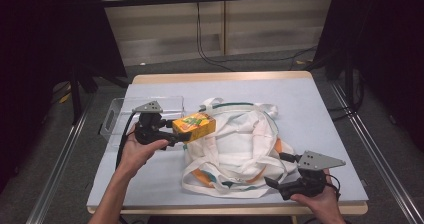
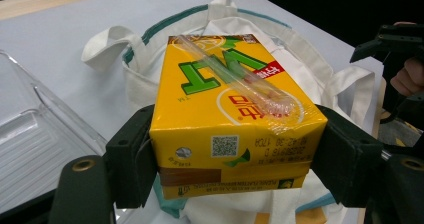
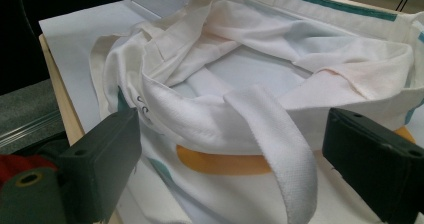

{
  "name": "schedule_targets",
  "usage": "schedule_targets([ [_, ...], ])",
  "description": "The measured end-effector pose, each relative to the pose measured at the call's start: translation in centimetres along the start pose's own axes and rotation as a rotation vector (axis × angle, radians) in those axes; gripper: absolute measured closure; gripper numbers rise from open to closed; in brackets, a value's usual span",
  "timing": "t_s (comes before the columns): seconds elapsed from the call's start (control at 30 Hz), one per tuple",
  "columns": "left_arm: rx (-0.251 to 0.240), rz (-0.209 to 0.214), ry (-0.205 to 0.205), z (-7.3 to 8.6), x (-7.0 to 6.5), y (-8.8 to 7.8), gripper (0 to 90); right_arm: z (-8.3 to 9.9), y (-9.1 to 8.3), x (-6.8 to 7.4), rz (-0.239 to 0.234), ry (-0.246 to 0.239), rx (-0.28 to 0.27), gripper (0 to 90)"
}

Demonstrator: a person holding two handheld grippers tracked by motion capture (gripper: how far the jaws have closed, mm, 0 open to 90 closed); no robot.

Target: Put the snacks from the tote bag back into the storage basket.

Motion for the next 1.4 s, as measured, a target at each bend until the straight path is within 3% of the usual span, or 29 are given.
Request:
schedule_targets([
  [0.3,0.018,-0.028,-0.023,-0.7,0.4,-1.8,27.3,0.0,0.1,0.1,-0.001,0.000,0.002,8.6],
  [0.4,0.045,-0.063,-0.034,-0.9,0.8,-2.4,27.3,0.1,0.1,0.0,0.003,0.006,0.001,8.6],
  [0.63,0.015,-0.076,-0.076,-0.9,1.5,-3.9,27.3,0.2,0.1,-0.4,0.003,0.021,-0.006,8.6],
  [0.97,-0.008,-0.098,-0.079,-2.4,2.4,-5.8,27.2,0.3,0.3,-0.8,-0.004,0.022,-0.006,8.6],
  [1.4,0.014,-0.205,-0.127,-3.4,2.8,-6.7,27.2,0.1,0.8,-0.3,-0.015,0.007,0.006,8.6],
])
Point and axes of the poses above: each handheld gripper's, and its own axes: y roughly forward along the jaws, z roughly out of its underside, x roughly to its left, the point moved 2 cm from there along y, roughly forward along the jaws, and after that the axes turned 9 degrees about -x, right-handed, at the moved point
